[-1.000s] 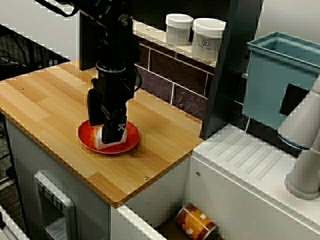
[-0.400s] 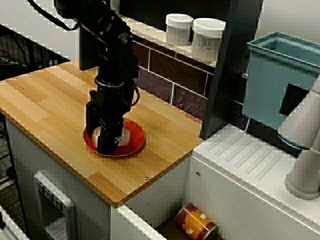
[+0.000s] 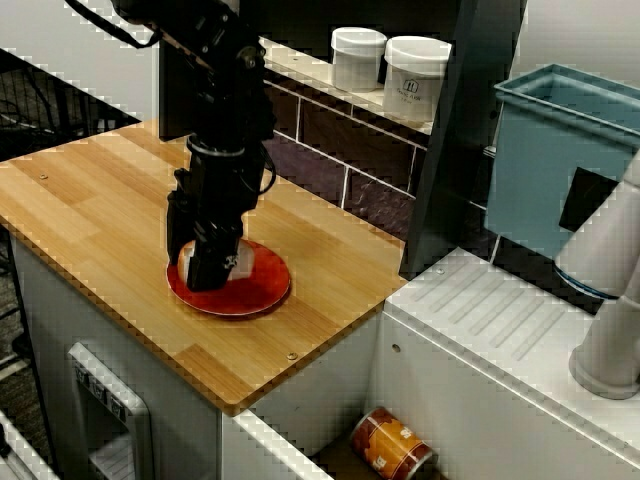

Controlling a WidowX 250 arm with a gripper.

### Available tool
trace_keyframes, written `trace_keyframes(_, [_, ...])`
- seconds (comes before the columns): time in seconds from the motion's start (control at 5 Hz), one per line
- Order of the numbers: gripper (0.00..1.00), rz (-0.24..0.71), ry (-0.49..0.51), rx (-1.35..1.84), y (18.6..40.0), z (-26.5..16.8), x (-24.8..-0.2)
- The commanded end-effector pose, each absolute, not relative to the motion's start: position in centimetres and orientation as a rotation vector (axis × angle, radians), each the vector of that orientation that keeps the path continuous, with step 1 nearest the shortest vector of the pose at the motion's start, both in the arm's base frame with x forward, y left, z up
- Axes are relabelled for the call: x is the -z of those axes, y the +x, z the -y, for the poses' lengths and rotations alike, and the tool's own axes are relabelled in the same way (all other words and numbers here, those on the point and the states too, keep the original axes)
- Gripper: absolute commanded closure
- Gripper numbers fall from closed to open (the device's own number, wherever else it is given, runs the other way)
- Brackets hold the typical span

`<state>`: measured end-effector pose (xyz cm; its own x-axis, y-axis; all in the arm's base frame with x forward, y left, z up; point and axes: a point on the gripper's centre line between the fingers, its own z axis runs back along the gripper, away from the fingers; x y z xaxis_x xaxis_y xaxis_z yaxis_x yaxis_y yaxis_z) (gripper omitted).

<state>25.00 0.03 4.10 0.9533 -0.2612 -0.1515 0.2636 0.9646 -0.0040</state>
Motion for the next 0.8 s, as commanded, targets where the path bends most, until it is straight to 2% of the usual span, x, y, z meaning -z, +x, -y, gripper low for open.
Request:
trace_keyframes(0.0, [1.00, 0.011, 0.129, 0.215, 26.8, -1.2, -7.5])
trace_keyframes(0.2, [1.00, 0.102, 0.272, 0.222, 26.6, -0.3, -6.8])
trace_keyframes(0.4, [1.00, 0.201, 0.351, 0.259, 25.9, 0.7, -6.0])
trace_keyframes(0.6, [1.00, 0.200, 0.365, 0.269, 26.1, 0.7, -5.5])
